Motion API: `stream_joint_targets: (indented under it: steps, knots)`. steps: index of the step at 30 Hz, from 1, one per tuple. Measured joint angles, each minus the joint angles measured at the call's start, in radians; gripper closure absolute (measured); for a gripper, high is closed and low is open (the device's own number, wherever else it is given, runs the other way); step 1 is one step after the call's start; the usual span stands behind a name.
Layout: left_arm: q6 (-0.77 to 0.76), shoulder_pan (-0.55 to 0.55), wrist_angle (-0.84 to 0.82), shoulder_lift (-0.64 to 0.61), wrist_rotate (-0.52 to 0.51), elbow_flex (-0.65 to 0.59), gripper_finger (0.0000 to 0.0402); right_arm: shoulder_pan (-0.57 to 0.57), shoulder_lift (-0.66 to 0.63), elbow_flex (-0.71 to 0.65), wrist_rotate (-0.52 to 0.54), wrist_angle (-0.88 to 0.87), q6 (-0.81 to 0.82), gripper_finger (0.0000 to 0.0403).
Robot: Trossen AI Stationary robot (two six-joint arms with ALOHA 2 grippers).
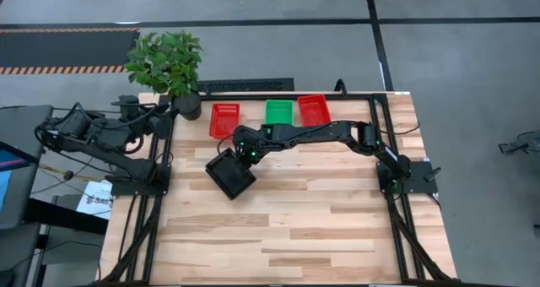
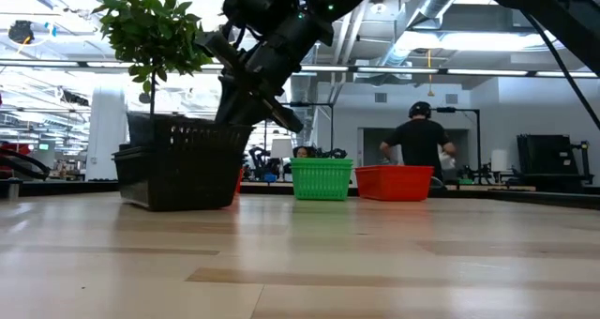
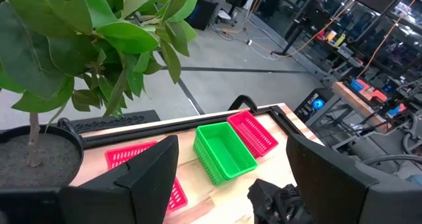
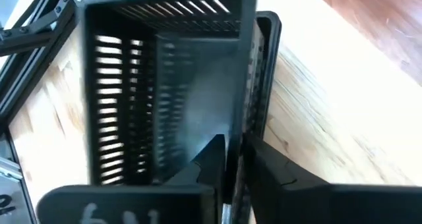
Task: Stack baskets by color
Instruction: Stack the bottom black bin on the stacked black bins, then stack the left red bin on the stacked red bins
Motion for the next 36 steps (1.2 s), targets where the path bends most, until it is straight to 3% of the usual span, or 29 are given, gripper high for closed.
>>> stream_joint_targets:
  steps: [16,22,27,36]
  knots:
    - [0.000,0.000,0.000,0.000,0.000,0.000,0.0132,-0.017,-0.003,0.000,0.017,0.035,-0.037,0.0252]
    - [0.000,0.000,-0.001,0.000,0.000,0.000,0.0132,-0.056,-0.048,0.001,0.066,0.070,-0.044,0.0242]
    - [0.000,0.000,-0.021,0.000,0.000,0.000,0.0132,-0.099,-0.050,0.006,0.062,0.084,-0.147,0.0241]
    - [0.000,0.000,-0.042,0.000,0.002,0.000,0.0132,-0.168,-0.053,0.149,0.075,0.037,-0.365,0.0241]
